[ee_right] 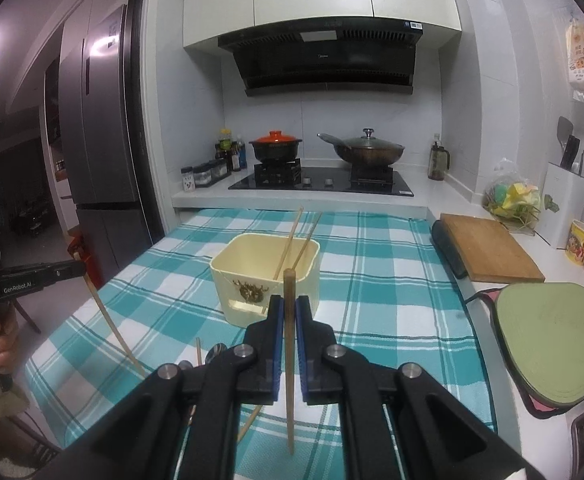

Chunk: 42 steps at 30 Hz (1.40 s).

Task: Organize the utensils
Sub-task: 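Lift and carry the left gripper's chopstick into the holder while the right gripper does likewise, then open both grippers to release the chopsticks into the cream holder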

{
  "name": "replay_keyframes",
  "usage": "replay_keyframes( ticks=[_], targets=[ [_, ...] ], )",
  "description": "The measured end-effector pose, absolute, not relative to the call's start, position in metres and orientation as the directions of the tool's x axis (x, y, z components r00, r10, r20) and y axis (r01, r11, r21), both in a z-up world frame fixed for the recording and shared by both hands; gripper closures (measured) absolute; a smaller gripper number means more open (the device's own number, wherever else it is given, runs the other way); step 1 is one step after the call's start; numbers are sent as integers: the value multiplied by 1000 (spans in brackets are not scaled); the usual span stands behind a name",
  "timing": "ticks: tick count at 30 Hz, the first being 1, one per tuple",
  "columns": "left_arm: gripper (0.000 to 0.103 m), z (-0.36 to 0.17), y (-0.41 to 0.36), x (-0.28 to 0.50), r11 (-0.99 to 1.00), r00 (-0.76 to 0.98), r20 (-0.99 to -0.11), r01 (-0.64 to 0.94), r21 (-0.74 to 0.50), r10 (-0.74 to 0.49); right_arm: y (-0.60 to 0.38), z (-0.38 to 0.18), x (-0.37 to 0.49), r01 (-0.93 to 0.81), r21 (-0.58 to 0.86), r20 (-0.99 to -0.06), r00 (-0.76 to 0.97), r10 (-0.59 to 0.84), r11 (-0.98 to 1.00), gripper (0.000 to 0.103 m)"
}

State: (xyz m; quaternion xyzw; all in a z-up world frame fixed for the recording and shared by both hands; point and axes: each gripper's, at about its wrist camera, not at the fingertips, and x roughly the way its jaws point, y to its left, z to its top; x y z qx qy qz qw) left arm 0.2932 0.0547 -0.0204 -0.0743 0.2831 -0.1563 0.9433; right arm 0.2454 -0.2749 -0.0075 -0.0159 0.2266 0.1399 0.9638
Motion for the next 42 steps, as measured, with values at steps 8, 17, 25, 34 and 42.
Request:
replay_keyframes(
  ticks=[8, 17, 25, 34, 42],
  targets=[
    [99, 7, 62, 283, 939, 817, -469, 250, -236, -336, -273, 5, 240, -272, 47, -405, 875, 267, 961, 97],
    [99, 53, 69, 282, 932, 849, -398, 266, -247, -348, -267, 34, 254, -289, 59, -370, 883, 290, 955, 97],
    [99, 102, 67, 322, 932, 877, -333, 280, -230, -346, -248, 82, 284, -312, 41, -272, 911, 311, 949, 97],
    [99, 118, 28, 406, 938, 879, -335, 287, -193, -338, -234, 105, 360, -319, 42, -233, 918, 320, 947, 97],
    [99, 58, -10, 487, 942, 806, -489, 277, -187, -334, -239, 49, 454, -313, 125, -372, 865, 337, 941, 97]
  ],
)
